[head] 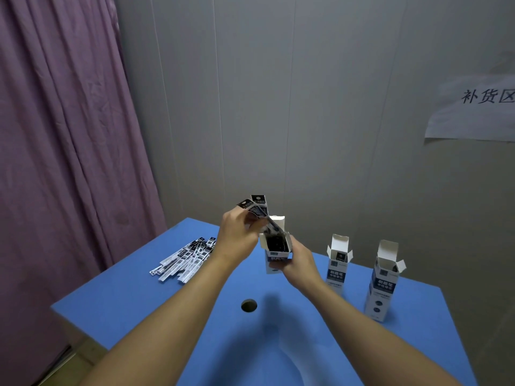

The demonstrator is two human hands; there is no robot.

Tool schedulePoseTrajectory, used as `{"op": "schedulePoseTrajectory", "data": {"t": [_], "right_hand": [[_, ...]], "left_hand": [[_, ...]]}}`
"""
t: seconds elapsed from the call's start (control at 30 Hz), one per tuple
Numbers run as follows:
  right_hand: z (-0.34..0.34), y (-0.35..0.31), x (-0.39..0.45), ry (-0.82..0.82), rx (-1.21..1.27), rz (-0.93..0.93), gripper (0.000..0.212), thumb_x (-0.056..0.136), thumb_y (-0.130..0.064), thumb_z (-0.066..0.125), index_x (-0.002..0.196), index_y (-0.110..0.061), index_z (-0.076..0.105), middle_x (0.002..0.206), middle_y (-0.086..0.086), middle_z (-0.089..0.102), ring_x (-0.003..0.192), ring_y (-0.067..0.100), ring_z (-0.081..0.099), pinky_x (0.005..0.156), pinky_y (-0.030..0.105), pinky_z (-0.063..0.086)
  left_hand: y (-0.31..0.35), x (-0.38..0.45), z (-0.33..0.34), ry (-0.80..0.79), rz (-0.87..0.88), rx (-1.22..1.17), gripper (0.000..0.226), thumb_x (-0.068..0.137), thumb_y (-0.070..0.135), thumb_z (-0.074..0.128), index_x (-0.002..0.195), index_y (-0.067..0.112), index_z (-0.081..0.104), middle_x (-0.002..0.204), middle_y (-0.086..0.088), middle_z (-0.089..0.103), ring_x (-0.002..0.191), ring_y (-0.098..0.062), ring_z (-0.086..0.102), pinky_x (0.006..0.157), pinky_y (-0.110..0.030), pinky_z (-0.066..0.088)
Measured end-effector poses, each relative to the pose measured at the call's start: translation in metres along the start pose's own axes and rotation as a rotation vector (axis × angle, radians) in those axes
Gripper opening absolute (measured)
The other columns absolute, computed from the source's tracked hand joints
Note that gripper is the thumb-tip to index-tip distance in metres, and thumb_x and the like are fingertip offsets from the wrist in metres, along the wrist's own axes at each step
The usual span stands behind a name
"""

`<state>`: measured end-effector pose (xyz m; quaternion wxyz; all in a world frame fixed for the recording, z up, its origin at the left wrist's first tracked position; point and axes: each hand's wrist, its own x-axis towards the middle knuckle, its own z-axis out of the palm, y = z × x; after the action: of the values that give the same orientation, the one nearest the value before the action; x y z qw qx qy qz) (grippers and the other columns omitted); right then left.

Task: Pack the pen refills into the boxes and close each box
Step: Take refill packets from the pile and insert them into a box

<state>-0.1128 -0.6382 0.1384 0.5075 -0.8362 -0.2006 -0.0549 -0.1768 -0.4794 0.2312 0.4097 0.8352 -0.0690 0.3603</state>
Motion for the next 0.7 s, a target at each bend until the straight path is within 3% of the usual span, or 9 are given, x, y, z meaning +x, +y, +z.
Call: {"op": "schedulePoseTrajectory", "data": {"t": [0.07, 0.17, 0.23, 0.37, 0.47, 0.57, 0.7], "right_hand": [[0.002, -0.001, 0.0, -0.011, -0.006, 0.009, 0.048, 0.078, 0.006, 0.07, 0.104, -0.034, 0.061, 0.099, -0.011, 0.067, 0.089, -0.001, 0.064, 0.06, 0.012, 0.049], [0.005, -0.001, -0.003, -0.012, -0.016, 0.016, 0.045, 0.078, 0.005, 0.073, 0.103, -0.03, 0.062, 0.098, -0.01, 0.068, 0.087, -0.001, 0.063, 0.057, 0.009, 0.047], [0.007, -0.001, -0.004, -0.019, -0.025, 0.009, 0.045, 0.079, 0.003, 0.072, 0.106, -0.031, 0.061, 0.099, -0.01, 0.068, 0.086, -0.002, 0.063, 0.056, 0.01, 0.048], [0.008, -0.005, -0.005, -0.04, -0.044, -0.008, 0.042, 0.079, -0.006, 0.075, 0.11, -0.03, 0.06, 0.103, -0.006, 0.066, 0.091, 0.006, 0.062, 0.066, 0.024, 0.055], [0.011, -0.005, -0.004, -0.05, -0.1, -0.007, 0.04, 0.078, -0.007, 0.076, 0.107, -0.029, 0.059, 0.102, -0.006, 0.065, 0.093, 0.013, 0.062, 0.069, 0.03, 0.056], [0.016, -0.004, -0.006, -0.045, -0.116, 0.014, 0.037, 0.078, -0.007, 0.077, 0.101, -0.03, 0.058, 0.096, -0.007, 0.065, 0.088, 0.014, 0.063, 0.065, 0.028, 0.054], [0.022, -0.008, -0.006, -0.065, -0.124, -0.019, 0.041, 0.078, -0.012, 0.078, 0.107, -0.03, 0.057, 0.1, -0.009, 0.064, 0.089, 0.011, 0.062, 0.069, 0.031, 0.055]], "left_hand": [[0.001, -0.001, 0.001, -0.013, 0.026, 0.036, 0.003, 0.087, 0.01, 0.074, 0.087, 0.007, 0.075, 0.082, -0.005, 0.071, 0.075, -0.016, 0.067, 0.069, -0.027, 0.053], [0.005, -0.003, 0.001, -0.029, 0.103, 0.049, 0.003, 0.087, 0.006, 0.074, 0.089, 0.004, 0.073, 0.084, -0.006, 0.072, 0.076, -0.011, 0.065, 0.07, -0.018, 0.052], [0.004, -0.005, -0.002, -0.003, 0.126, 0.05, 0.003, 0.087, 0.005, 0.074, 0.088, 0.003, 0.072, 0.082, -0.005, 0.071, 0.074, -0.012, 0.064, 0.069, -0.02, 0.051], [0.0, -0.008, -0.008, 0.049, 0.155, 0.096, 0.002, 0.086, 0.0, 0.073, 0.086, 0.001, 0.071, 0.076, 0.0, 0.063, 0.071, -0.013, 0.061, 0.066, -0.019, 0.048], [-0.001, -0.008, -0.009, -0.055, 0.206, 0.132, 0.008, 0.088, -0.002, 0.067, 0.089, 0.006, 0.067, 0.082, 0.002, 0.063, 0.074, -0.017, 0.062, 0.067, -0.024, 0.048], [-0.006, -0.005, -0.008, -0.146, 0.198, 0.163, 0.008, 0.091, 0.001, 0.062, 0.089, 0.009, 0.062, 0.083, 0.002, 0.062, 0.077, -0.02, 0.063, 0.068, -0.033, 0.049], [-0.018, -0.011, -0.008, -0.219, 0.133, 0.152, 0.011, 0.09, 0.01, 0.062, 0.095, 0.019, 0.06, 0.085, 0.004, 0.065, 0.079, -0.018, 0.064, 0.069, -0.039, 0.052]]}}
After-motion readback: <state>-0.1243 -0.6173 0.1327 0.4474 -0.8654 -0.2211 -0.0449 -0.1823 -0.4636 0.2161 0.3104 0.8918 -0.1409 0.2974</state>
